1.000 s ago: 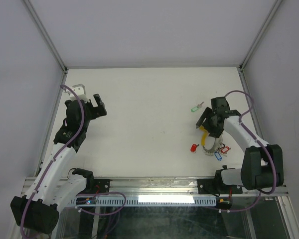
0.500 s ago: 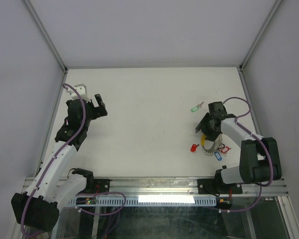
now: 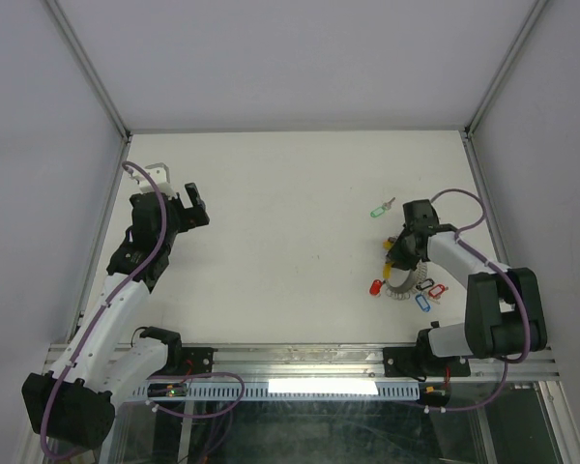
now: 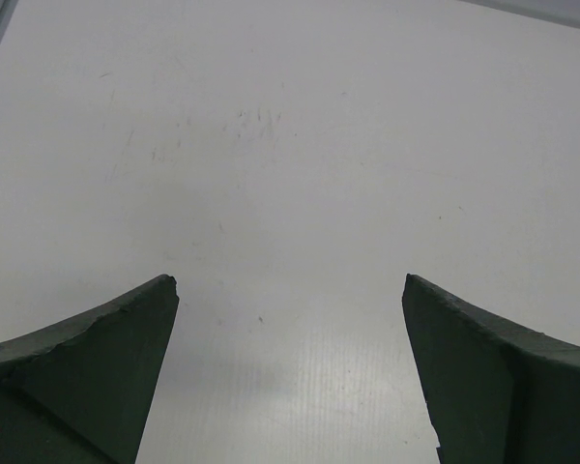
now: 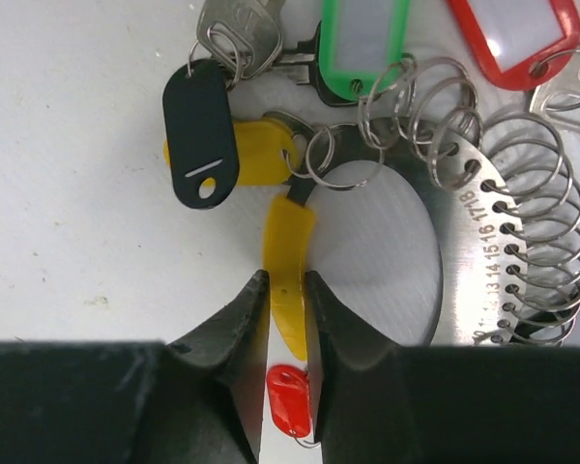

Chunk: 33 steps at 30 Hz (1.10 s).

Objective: Put the keys on the keyring

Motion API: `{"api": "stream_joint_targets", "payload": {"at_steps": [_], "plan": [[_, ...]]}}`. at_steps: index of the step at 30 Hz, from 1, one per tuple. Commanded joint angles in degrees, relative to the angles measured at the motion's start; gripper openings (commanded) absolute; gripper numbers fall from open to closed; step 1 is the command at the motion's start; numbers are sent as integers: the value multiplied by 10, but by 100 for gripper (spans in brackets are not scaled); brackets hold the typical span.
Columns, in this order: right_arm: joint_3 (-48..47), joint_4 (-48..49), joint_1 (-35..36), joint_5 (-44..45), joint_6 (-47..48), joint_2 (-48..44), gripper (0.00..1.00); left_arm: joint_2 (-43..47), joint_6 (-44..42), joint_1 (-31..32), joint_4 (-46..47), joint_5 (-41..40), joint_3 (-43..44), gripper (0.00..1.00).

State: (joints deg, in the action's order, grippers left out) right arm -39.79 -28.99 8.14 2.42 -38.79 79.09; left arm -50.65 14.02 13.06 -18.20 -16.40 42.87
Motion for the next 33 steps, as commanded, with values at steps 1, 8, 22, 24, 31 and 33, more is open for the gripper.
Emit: {"api": "stream_joint_targets", "payload": {"at_steps": [1,8,22,24,31,33], "plan": [[-3,5,24,25,12,-7,19,-1,-8,-2,17,3,23,99],[-38,-1,112,65,24,27,17,0,-8,-2,17,3,23,99],[-186,45,361,-7,179,182,14,4,-9,-2,16,1,22,99],[-212,41,399,-18,201,211,15,4,-9,-2,16,2,22,99],[-265,58,468,-32,209,238,22,7,-10,-2,14,1,21,99],[-265,61,467,-9,201,225,29,9,-10,-2,14,1,21,99]]}}
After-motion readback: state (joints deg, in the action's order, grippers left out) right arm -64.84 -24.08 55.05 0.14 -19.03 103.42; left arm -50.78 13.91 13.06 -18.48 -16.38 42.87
